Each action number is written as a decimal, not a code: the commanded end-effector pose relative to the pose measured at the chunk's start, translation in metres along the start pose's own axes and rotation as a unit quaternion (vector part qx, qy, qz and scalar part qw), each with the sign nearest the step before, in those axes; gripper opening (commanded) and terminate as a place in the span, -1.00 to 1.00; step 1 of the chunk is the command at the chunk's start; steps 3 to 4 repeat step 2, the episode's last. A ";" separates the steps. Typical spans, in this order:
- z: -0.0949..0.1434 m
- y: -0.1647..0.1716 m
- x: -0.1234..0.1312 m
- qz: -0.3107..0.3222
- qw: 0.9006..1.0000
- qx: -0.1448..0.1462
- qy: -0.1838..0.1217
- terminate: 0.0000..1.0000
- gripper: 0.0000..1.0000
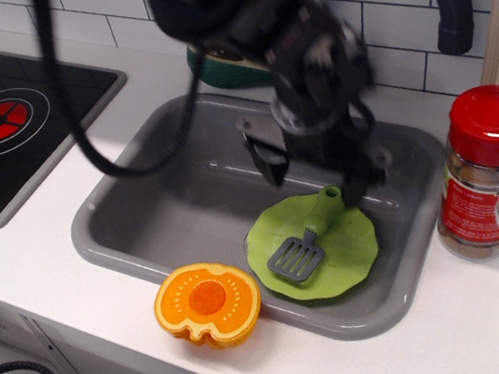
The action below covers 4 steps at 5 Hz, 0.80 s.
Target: Put spatula on plate sink
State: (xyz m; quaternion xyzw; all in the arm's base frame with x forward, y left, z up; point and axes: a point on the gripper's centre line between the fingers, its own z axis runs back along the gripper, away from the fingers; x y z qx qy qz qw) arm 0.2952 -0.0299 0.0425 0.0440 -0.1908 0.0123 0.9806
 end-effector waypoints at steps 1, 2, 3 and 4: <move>0.035 0.015 0.030 0.000 0.999 -0.027 -0.031 -1.00 1.00; 0.035 0.015 0.030 0.000 0.999 -0.027 -0.031 1.00 1.00; 0.035 0.015 0.030 0.000 0.999 -0.027 -0.031 1.00 1.00; 0.035 0.015 0.030 0.000 0.999 -0.027 -0.031 1.00 1.00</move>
